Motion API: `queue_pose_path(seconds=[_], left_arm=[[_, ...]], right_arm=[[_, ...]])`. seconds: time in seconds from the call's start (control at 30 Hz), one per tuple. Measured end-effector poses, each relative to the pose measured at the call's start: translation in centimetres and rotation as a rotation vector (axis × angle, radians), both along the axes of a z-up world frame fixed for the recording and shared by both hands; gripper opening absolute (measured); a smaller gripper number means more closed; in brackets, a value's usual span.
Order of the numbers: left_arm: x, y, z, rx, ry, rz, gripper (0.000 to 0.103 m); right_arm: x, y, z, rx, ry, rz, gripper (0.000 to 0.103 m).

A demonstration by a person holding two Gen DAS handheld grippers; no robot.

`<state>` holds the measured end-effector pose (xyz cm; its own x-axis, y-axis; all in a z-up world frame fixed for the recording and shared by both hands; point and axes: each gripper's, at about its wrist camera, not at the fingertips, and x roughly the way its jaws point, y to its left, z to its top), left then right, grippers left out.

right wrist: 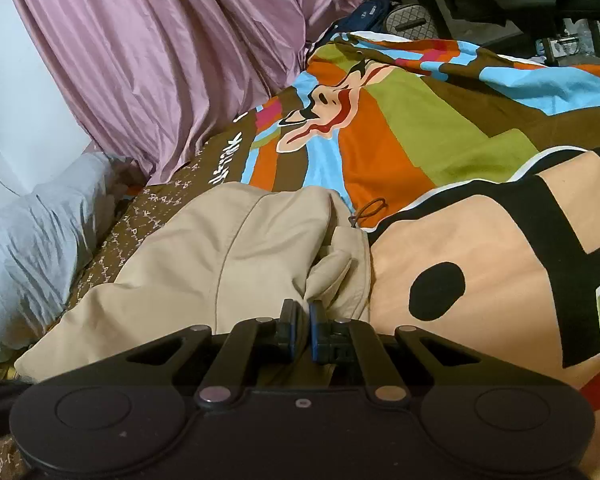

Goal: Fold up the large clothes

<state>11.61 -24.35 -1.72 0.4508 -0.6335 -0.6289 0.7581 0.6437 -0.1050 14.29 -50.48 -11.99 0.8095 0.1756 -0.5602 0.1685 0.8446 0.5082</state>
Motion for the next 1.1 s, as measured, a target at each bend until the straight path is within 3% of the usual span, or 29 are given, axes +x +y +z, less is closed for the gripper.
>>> queue_pose_path(seconds=[0.1,0.2,0.33,0.43,0.5,0.73,0.87,0.93,1.1], left_arm=[[0.4,2.1,2.0,-0.038,-0.036,0.124,0.093],[2.1,4.0,3.3,-0.063,-0.068,0.258,0.100],[5.8,6.2,2.9,-0.048,-0.069,0.425,0.102],[9.3,7.8,1.6,-0.042,0.001,0.497,0.099],[11.4,8.5,0.2,-0.038,0.091,0.510,0.092],[13.2,10.4,-4.1,-0.132,0.283,0.489,0.092],[12.2,10.2,-6.2,-0.131,0.326,0.478,0.092],[11.9,9.9,-7.2,-0.121,0.336,0.479,0.092],[11.9,10.1,-8.4,-0.133,0.364,0.468,0.092]], right_arm=[[-0.1,0.3,0.3,-0.029,0.000,-0.002,0.006],[-0.1,0.9,0.8,-0.080,-0.004,-0.004,0.006],[-0.2,2.2,1.6,-0.175,-0.012,0.004,0.006],[-0.3,2.8,2.1,-0.243,-0.022,0.014,0.006],[-0.3,3.1,2.4,-0.280,-0.026,0.018,0.006],[-0.3,3.1,2.7,-0.347,-0.017,0.024,0.005],[-0.2,2.9,4.0,-0.385,-0.051,0.006,0.006],[0.5,3.3,5.2,-0.393,-0.087,0.021,0.013],[5.9,6.7,7.3,-0.426,-0.163,0.189,0.019]])
